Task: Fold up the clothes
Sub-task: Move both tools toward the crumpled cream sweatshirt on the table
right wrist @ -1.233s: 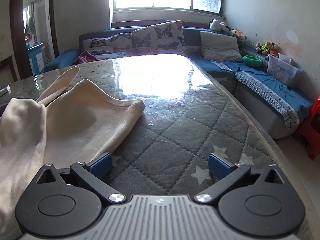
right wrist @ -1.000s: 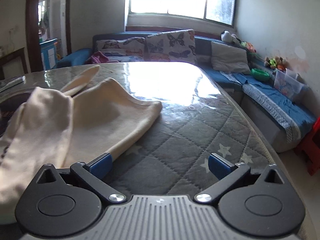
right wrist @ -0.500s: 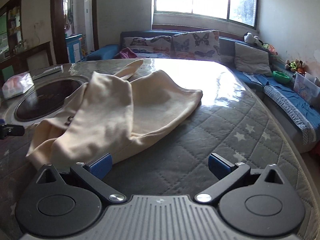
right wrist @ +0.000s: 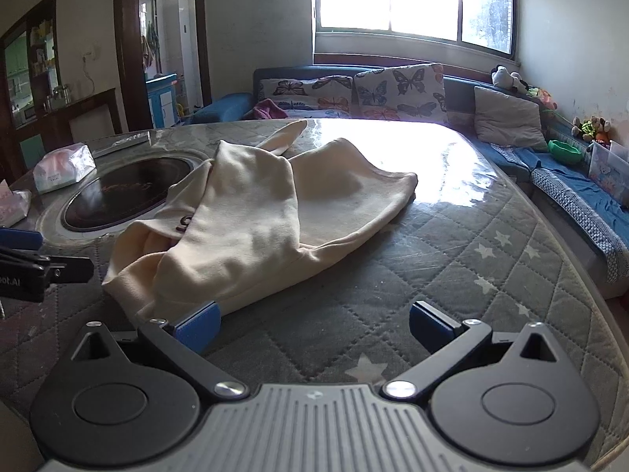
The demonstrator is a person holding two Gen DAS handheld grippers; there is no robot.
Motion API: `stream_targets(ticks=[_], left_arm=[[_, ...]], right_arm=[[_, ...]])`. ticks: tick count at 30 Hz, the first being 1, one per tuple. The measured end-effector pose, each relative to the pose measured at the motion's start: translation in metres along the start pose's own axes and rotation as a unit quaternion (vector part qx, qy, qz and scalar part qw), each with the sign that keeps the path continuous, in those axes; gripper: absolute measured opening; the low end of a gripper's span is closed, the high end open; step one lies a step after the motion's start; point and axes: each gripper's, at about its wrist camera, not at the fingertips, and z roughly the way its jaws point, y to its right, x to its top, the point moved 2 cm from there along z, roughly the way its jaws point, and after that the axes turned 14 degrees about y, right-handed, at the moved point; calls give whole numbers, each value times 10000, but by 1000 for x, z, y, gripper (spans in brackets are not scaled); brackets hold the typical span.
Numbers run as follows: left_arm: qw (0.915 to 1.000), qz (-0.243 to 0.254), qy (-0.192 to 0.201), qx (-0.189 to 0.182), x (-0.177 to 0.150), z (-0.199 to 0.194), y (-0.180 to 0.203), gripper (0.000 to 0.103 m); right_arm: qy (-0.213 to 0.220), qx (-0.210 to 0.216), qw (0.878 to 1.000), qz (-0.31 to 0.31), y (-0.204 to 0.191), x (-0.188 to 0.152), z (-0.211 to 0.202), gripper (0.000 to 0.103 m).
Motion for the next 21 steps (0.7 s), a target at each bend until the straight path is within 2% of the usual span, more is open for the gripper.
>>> stream_targets(ticks=[21], left_arm=[[9996, 205, -29, -187, -9, -21, 37, 103]], right_arm=[[117, 96, 9998, -126, -14, -1, -25, 103]])
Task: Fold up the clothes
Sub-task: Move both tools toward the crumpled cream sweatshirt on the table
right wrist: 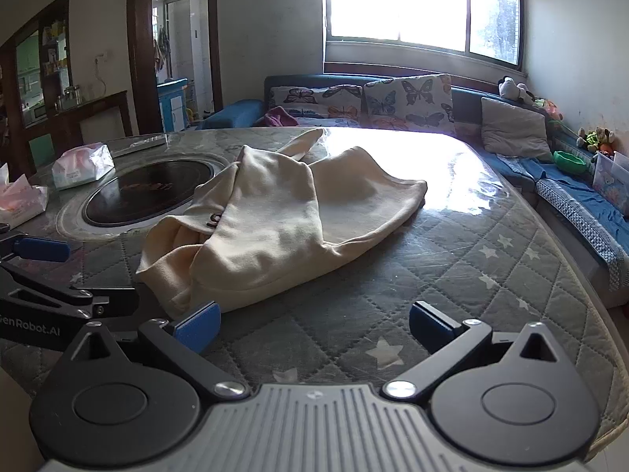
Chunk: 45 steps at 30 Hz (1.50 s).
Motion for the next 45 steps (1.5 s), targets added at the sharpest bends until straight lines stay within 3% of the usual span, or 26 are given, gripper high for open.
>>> stream_targets(ticks=[45], left_arm=[[9994, 45, -318, 161, -5, 8, 5, 103]], right_arm=[[-166, 55, 9998, 42, -4, -4, 4, 103]])
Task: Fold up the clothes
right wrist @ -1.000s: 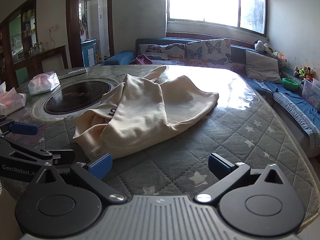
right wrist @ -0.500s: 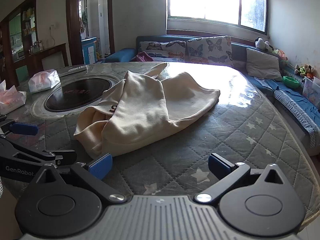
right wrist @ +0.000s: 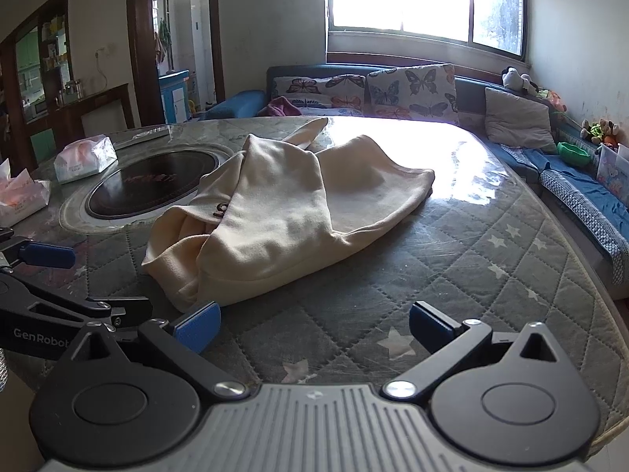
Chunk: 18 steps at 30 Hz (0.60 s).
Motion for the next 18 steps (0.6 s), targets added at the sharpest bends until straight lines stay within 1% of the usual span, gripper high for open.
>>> stream_targets(ticks=[18], left_arm=[[9999, -97, -48, -11, 5, 9, -5, 103]], right_arm=[[-106, 54, 9998, 156, 2, 5, 10, 103]])
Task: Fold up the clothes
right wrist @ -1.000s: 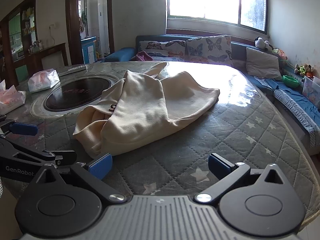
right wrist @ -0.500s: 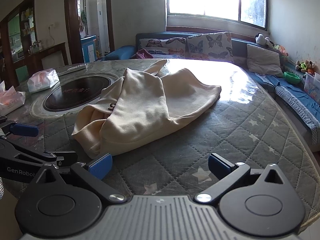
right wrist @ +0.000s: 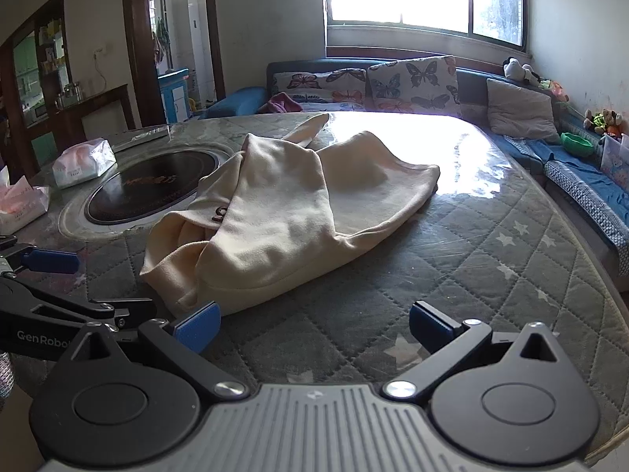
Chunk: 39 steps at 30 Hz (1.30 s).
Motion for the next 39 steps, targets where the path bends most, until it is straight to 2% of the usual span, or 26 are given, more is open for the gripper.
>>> stream_targets(ticks=[18, 27, 36, 39], left_arm=[[10000, -71, 28, 36, 16, 17, -14, 103], [9999, -78, 151, 28, 37, 32, -25, 103], [9994, -317, 134, 6, 53, 57, -43, 103], [9992, -375, 111, 73, 53, 63, -52, 103]], right_arm=[[28, 208, 9998, -61, -7, 17, 19, 103], [157, 425, 9986, -255, -14, 38, 38, 103], [247, 571, 9969, -491, -21, 61, 65, 102], [297, 641, 9960, -539, -25, 74, 80, 95]])
